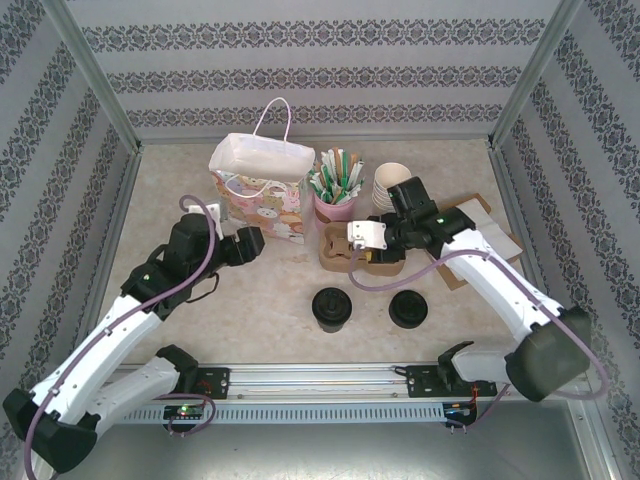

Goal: Pack the takeout coffee

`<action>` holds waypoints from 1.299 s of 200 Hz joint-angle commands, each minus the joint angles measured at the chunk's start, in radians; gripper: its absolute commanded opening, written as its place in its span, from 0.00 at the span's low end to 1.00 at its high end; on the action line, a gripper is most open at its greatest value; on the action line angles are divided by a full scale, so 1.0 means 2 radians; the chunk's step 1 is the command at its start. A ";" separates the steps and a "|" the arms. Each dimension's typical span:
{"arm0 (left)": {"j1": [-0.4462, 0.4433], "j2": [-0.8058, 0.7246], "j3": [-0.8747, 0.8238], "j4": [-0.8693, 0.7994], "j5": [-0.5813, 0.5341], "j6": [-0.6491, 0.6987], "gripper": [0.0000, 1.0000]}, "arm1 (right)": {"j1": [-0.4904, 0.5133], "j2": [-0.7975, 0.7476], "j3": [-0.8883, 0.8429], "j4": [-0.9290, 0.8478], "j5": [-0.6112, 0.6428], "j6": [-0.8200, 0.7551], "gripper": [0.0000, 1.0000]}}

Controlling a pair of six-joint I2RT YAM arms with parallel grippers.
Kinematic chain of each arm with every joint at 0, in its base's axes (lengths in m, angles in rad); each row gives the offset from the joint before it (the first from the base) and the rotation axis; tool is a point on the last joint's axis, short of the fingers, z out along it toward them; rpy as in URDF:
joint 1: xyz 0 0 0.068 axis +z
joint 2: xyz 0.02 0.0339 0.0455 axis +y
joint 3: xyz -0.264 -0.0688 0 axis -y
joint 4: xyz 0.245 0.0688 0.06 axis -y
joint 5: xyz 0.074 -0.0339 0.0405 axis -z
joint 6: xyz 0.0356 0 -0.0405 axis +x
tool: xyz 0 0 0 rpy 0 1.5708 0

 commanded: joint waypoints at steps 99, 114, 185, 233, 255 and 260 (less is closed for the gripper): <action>-0.003 -0.029 -0.044 0.028 -0.019 -0.005 0.81 | -0.016 0.105 0.039 0.008 0.008 0.019 0.56; -0.003 -0.030 -0.044 0.027 -0.021 -0.003 0.81 | -0.016 0.108 0.039 0.007 0.006 0.018 0.56; -0.003 -0.025 -0.044 0.025 -0.021 0.002 0.82 | -0.016 0.131 0.054 -0.002 0.003 0.022 0.57; -0.003 -0.023 -0.044 0.024 -0.022 0.003 0.82 | -0.014 0.136 0.053 -0.010 0.001 0.018 0.56; -0.003 -0.023 -0.045 0.024 -0.022 0.003 0.82 | -0.014 0.137 0.048 -0.007 0.008 0.014 0.55; -0.003 -0.022 -0.044 0.024 -0.022 0.003 0.82 | -0.014 0.138 0.047 -0.006 0.009 0.014 0.55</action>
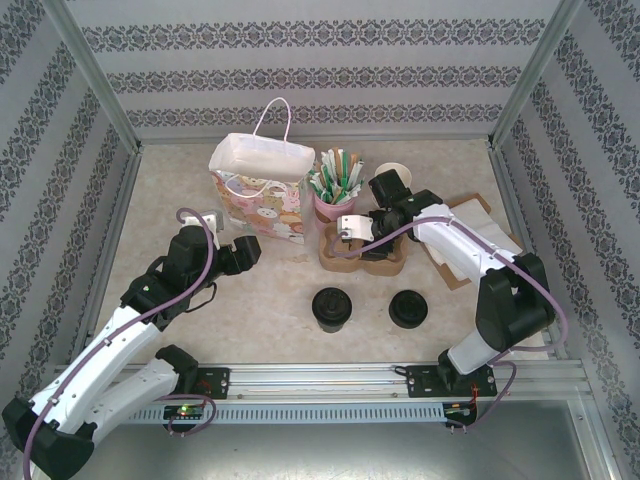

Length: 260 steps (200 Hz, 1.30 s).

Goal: Pack the takeout coffee

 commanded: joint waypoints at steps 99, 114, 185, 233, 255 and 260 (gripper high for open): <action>-0.003 0.002 0.002 0.013 -0.007 0.013 0.82 | 0.003 0.018 0.006 -0.013 0.018 -0.007 0.54; -0.003 0.002 0.002 0.014 -0.007 0.013 0.82 | 0.005 0.019 0.006 -0.014 0.021 -0.007 0.56; -0.003 0.001 0.002 0.012 -0.005 0.015 0.82 | -0.004 0.043 0.044 -0.061 -0.026 -0.001 0.54; -0.004 -0.001 0.002 0.007 -0.006 0.015 0.82 | -0.007 0.068 0.067 -0.086 -0.036 0.001 0.54; -0.003 -0.002 0.003 0.006 -0.007 0.016 0.82 | -0.013 0.069 0.071 -0.093 -0.041 0.002 0.55; -0.003 -0.002 0.003 0.006 -0.007 0.017 0.82 | -0.015 0.069 0.071 -0.094 -0.043 0.001 0.55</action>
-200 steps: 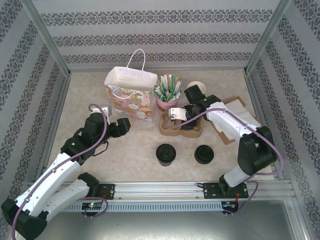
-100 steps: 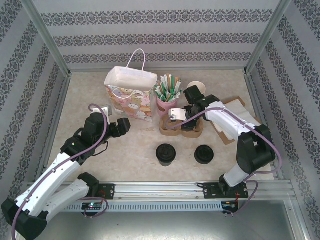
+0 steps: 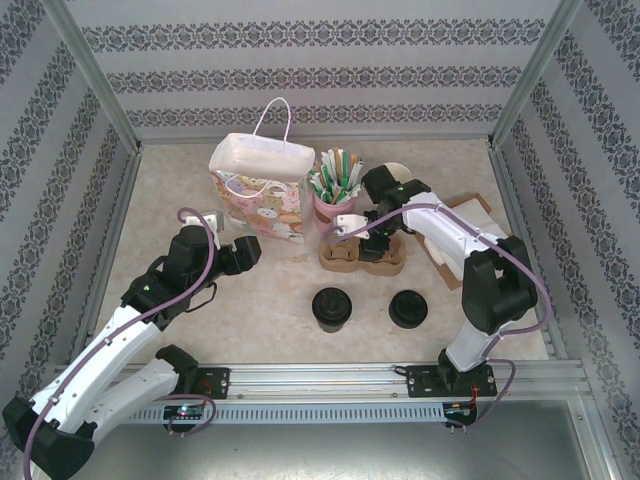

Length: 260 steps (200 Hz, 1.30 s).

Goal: Pack the takeout coffee

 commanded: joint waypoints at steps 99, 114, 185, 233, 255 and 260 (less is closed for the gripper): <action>-0.003 -0.001 0.002 0.007 -0.008 0.013 0.82 | -0.014 0.035 0.038 -0.044 -0.026 0.004 0.55; -0.003 -0.001 0.002 0.008 -0.008 0.013 0.82 | -0.014 0.037 0.038 -0.046 -0.026 0.003 0.54; -0.003 0.000 0.001 0.012 -0.007 0.013 0.82 | -0.015 0.045 0.038 -0.052 -0.022 0.004 0.50; -0.003 0.000 0.002 0.012 -0.009 0.015 0.82 | -0.014 0.052 0.046 -0.060 -0.022 0.006 0.49; -0.003 0.000 0.002 0.014 -0.009 0.015 0.82 | -0.014 0.050 0.052 -0.065 -0.022 0.006 0.43; -0.003 0.000 0.001 0.014 -0.009 0.015 0.82 | -0.014 0.049 0.053 -0.065 -0.022 0.006 0.42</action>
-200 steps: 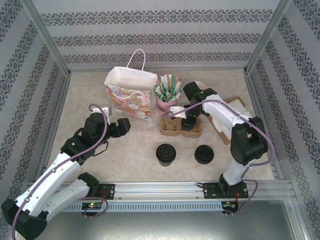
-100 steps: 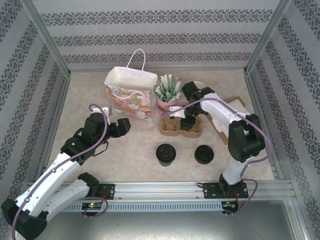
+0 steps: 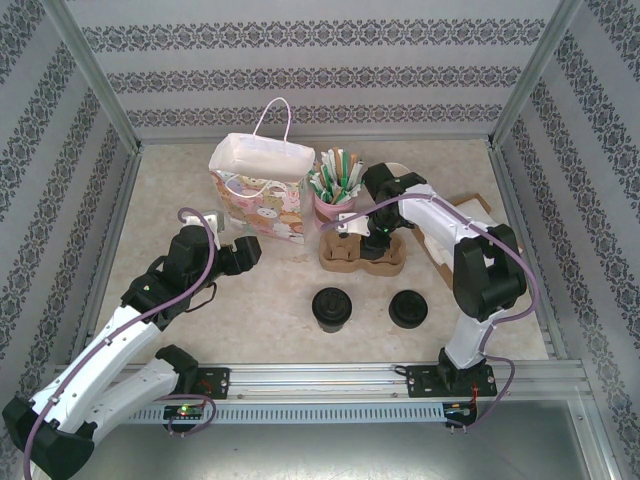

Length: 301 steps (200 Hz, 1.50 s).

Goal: Pack the takeout coffee

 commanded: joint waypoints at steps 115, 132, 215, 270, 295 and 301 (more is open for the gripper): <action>-0.003 0.000 0.003 0.016 -0.006 0.006 0.82 | -0.002 -0.037 0.020 -0.027 -0.023 0.015 0.36; -0.003 0.000 0.006 0.014 -0.007 0.007 0.82 | -0.001 -0.045 0.019 -0.026 -0.028 0.018 0.36; -0.003 0.032 0.074 -0.032 -0.028 0.013 0.81 | 0.002 -0.120 -0.002 -0.005 -0.062 0.061 0.35; -0.003 0.080 0.151 -0.065 -0.018 -0.015 0.74 | 0.002 -0.200 -0.059 0.067 -0.063 0.116 0.35; -0.002 0.123 0.212 -0.112 -0.016 -0.059 0.74 | 0.002 -0.235 -0.087 0.104 -0.054 0.167 0.35; -0.002 0.134 0.229 -0.125 -0.016 -0.074 0.72 | 0.002 -0.244 -0.093 0.111 -0.056 0.177 0.35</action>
